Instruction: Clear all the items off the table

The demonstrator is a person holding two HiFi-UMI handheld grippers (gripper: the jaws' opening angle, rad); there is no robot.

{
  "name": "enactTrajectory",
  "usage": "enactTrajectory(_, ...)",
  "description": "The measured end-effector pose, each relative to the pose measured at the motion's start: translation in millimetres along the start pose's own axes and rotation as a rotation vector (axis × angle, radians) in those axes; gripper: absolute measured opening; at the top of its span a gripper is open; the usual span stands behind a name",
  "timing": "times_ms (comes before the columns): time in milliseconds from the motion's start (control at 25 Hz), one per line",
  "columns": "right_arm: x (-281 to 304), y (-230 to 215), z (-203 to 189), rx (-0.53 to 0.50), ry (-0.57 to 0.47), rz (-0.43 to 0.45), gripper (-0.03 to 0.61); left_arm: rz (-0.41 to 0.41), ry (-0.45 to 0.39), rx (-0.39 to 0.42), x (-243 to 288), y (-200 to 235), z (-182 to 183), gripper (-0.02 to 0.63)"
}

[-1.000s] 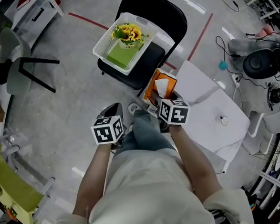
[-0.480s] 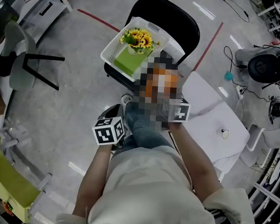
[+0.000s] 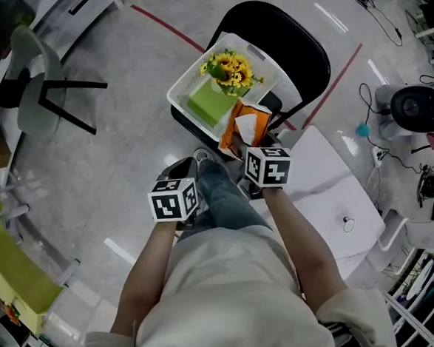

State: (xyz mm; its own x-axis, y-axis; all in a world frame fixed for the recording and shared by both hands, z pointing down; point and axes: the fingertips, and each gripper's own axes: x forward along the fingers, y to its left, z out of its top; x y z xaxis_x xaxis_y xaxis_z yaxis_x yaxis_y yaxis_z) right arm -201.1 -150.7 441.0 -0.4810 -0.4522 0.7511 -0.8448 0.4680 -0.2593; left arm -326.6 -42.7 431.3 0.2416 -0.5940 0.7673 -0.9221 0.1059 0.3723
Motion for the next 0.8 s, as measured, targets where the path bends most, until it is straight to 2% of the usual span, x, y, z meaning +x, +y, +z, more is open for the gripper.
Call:
enactTrajectory(320,51.3,11.6,26.2,-0.111,0.073,0.054,0.298,0.011,0.022,-0.025,25.3,15.9,33.1,0.008)
enactTrajectory(800,120.3,19.0,41.2,-0.289,0.195,0.115,0.298,0.024,0.046,-0.072,58.1,37.0,62.9,0.009)
